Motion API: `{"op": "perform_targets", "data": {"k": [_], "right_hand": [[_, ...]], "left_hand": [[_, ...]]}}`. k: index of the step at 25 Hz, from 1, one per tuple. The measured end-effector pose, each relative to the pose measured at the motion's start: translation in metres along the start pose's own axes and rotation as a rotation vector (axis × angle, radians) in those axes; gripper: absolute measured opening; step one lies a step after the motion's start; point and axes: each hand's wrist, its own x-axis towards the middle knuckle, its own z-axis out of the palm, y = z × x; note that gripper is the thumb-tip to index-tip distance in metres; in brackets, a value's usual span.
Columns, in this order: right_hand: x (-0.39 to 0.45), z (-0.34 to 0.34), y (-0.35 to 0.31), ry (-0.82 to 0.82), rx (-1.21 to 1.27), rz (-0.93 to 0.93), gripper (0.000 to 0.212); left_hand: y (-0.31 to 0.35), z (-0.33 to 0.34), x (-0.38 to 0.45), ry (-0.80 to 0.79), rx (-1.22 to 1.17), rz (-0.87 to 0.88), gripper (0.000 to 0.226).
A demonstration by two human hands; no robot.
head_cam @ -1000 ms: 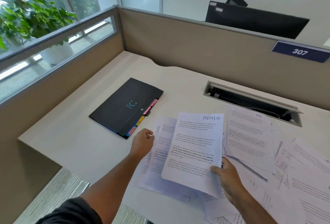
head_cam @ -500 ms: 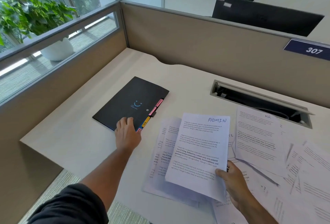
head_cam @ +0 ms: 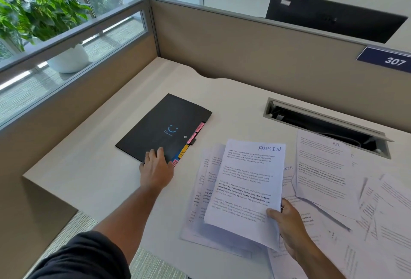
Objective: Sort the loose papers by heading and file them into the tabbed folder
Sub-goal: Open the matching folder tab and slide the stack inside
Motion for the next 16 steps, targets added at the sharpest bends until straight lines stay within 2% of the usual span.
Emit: {"op": "perform_targets", "data": {"k": [2, 4, 8, 16], "right_hand": [[-0.001, 0.002, -0.002, -0.002, 0.01, -0.003, 0.024], [-0.002, 0.004, -0.006, -0.011, 0.025, -0.005, 0.025], [-0.002, 0.008, -0.013, -0.03, 0.035, -0.022, 0.025], [-0.002, 0.016, -0.017, -0.057, 0.028, -0.051, 0.024]], "left_hand": [[0.001, -0.003, -0.002, 0.102, 0.084, 0.097, 0.039], [0.003, -0.014, -0.007, 0.145, 0.099, 0.17, 0.033], [0.003, -0.036, -0.012, 0.207, 0.037, 0.225, 0.037], [-0.01, -0.023, -0.004, 0.264, 0.062, 0.401, 0.036]]}}
